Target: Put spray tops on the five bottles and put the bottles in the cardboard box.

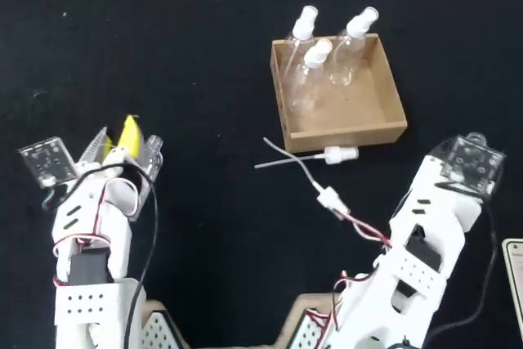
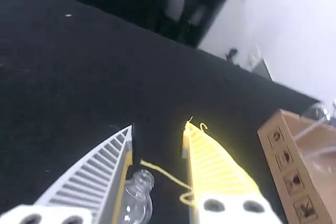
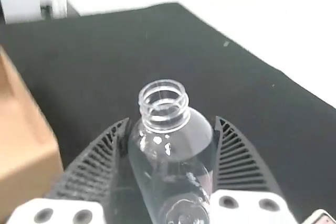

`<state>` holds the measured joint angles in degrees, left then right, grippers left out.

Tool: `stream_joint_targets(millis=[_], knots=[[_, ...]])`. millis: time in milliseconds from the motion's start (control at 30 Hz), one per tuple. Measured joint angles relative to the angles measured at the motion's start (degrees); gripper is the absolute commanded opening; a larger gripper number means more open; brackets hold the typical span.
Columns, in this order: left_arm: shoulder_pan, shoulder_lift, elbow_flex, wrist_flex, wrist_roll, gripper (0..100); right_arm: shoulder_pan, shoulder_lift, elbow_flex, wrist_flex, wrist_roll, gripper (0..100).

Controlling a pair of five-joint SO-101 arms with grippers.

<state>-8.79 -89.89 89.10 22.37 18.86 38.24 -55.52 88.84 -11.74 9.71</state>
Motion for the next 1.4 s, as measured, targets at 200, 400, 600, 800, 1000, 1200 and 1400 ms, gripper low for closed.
stream_joint_targets(millis=[200,400,600,800,1000,1200,1400], knots=[[0.62,0.09,0.44,0.00,-0.35,16,0.00,0.00,0.44,-1.67,-10.64,15.9],[0.62,0.09,0.44,0.00,-0.35,16,0.00,0.00,0.35,-1.85,-13.36,15.9],[0.62,0.09,0.44,0.00,-0.35,16,0.00,2.29,-10.29,3.08,-13.45,15.9],[0.70,0.09,0.44,0.00,-0.44,16,0.09,24.79,-17.76,4.40,-13.89,15.9],[0.70,0.09,0.44,0.00,-0.44,16,0.09,35.43,-16.79,-9.93,-13.89,15.9],[0.70,0.09,0.44,0.00,-0.44,16,0.09,42.02,-16.18,-18.46,-13.89,16.2],[0.70,0.09,0.44,0.00,-0.44,16,0.09,44.22,-16.26,-20.57,-13.89,16.3]])
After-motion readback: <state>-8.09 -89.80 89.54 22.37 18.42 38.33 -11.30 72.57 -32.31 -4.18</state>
